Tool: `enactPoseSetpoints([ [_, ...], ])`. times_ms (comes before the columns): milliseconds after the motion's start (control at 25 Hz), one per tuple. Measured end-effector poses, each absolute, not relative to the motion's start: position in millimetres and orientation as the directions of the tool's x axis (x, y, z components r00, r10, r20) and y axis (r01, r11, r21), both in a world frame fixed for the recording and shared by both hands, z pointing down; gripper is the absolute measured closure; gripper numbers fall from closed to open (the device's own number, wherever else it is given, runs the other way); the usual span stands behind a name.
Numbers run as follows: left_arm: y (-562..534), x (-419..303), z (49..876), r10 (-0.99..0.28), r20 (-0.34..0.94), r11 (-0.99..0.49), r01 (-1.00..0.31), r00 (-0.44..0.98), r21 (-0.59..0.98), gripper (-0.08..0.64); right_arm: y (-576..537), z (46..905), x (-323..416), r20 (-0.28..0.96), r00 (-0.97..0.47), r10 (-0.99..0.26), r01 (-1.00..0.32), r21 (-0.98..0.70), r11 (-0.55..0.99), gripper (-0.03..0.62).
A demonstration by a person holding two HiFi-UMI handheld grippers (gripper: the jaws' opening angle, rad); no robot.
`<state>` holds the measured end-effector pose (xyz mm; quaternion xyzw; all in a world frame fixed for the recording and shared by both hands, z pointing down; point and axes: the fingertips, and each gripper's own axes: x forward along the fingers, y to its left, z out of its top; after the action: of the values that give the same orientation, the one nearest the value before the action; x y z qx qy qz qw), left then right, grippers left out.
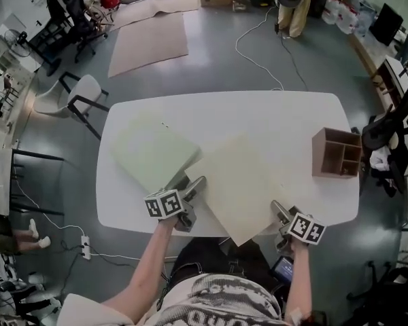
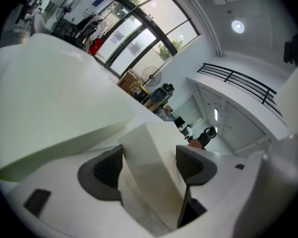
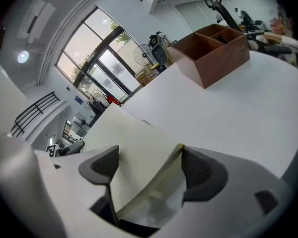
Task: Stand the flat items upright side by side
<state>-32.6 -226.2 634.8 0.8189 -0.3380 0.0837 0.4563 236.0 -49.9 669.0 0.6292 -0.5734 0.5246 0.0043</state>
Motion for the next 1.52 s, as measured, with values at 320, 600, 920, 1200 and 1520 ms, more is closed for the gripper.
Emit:
enactPoseSetpoints([
  [320,-249.0,-33.4,543.2,-0.699,0.253,-0.393,-0.655,0.669,0.645,0.268,-97.5,665.6,233.2,0.557,-0.395,-0.731,-0.673,-0.717,-0.183,0.195],
  [600,-239.2,-35.5,478.1,-0.778,0.137,-0.46,-0.704,0.613,0.541,0.278,-133.4,660.6,223.8,0.44,-0.523,-0.73,-0.619,-0.784,-0.029,0.195],
  [920,-211.1,-45.6,451.5,-0.829,0.053,-0.465,-0.739,0.557,0.488,0.278,-160.2,661.4,213.7,0.382,-0.623,-0.683,-0.59,-0.802,0.089,0.19],
  [1200,-176.8,-24.5,424.2,-0.792,-0.059,-0.577,-0.715,0.608,0.395,0.307,-181.6,659.3,234.6,0.449,-0.48,-0.754,-0.778,-0.614,0.13,0.179],
  [1520,-151.4,10.3,410.8,-0.704,-0.067,-0.693,-0.664,0.707,0.28,0.304,-179.7,650.1,237.5,0.512,-0.377,-0.772,-0.842,-0.537,0.055,0.293],
])
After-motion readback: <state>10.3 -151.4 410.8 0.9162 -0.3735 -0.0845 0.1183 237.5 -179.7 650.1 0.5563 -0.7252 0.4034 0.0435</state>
